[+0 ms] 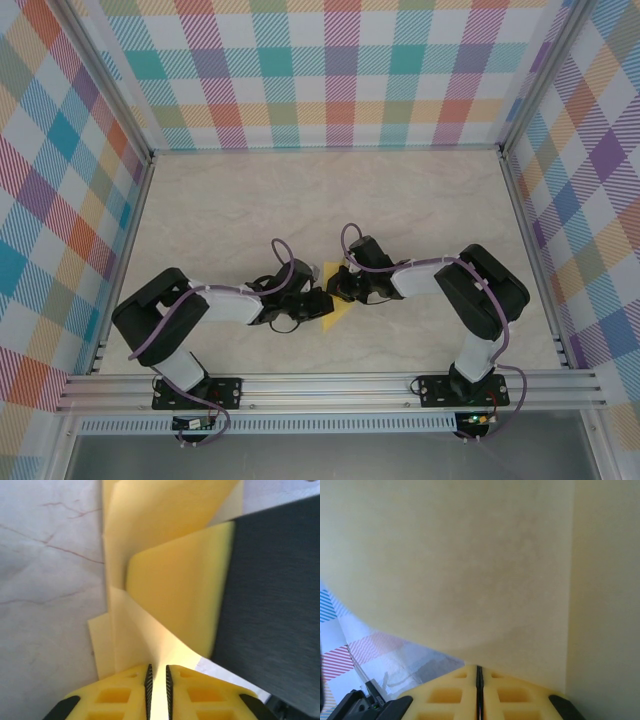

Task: Fold a paper plane with a square sheet of paper (pick it up from the middle)
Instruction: Fourth fold the wing at the center of the table.

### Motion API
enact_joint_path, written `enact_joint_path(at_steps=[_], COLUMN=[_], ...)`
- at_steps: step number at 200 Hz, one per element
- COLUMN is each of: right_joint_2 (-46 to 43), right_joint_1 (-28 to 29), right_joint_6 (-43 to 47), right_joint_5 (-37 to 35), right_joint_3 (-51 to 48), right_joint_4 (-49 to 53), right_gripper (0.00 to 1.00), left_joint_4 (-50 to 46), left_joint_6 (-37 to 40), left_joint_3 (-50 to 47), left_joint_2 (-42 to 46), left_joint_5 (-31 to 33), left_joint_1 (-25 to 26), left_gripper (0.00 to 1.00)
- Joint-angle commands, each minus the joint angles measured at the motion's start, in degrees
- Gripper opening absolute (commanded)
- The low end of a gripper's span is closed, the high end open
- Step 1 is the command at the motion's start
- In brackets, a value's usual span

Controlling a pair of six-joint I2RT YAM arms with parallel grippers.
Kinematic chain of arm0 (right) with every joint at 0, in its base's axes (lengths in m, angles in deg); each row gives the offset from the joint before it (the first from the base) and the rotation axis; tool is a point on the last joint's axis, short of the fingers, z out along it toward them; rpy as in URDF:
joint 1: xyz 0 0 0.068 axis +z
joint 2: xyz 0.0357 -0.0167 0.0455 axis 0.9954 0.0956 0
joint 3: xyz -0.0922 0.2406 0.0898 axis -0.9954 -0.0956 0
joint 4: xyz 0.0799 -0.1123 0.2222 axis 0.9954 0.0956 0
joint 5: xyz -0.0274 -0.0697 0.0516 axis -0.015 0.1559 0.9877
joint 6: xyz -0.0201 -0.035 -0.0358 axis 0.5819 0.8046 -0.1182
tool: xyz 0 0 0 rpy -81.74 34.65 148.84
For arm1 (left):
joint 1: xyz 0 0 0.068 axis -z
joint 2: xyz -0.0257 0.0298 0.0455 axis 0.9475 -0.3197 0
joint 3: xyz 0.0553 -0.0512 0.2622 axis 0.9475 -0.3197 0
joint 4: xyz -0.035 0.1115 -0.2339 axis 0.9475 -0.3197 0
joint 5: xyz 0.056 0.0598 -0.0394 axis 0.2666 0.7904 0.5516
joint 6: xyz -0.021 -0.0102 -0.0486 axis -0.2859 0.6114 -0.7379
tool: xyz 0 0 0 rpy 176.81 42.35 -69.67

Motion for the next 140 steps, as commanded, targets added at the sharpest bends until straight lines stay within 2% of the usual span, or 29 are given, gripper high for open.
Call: enact_joint_path(at_steps=[1,22,57,87,123,140], right_joint_2=[3.78,3.44,1.68,1.51,1.58,1.73], right_joint_1=[0.31,0.33,0.33,0.33,0.33,0.33], right_joint_6=[-0.11,0.14,2.09,2.89,2.07,1.83], right_joint_5=[-5.56,-5.6,-6.44,-6.82,-6.74,-6.67], right_joint_3=[-2.55,-1.98,1.21,3.14,1.61,1.12], right_joint_4=[9.81,10.46,14.28,16.27,15.05,14.41], right_gripper=[0.1,0.1,0.1,0.1,0.1,0.1], left_joint_4=[-2.99,-7.33,-11.3,-11.66,-17.21,-15.34], left_joint_6=[0.42,0.68,1.05,1.58,3.19,3.44], left_joint_3=[0.61,-0.33,-2.92,-3.31,-0.63,0.36], left_joint_2=[-1.98,-2.46,-0.86,4.52,14.25,15.28], left_joint_5=[0.94,2.66,4.12,2.64,5.95,3.9], left_joint_1=[0.22,0.44,0.75,0.83,0.82,0.78], left_gripper=[0.11,0.05,0.04,0.09,0.17,0.18])
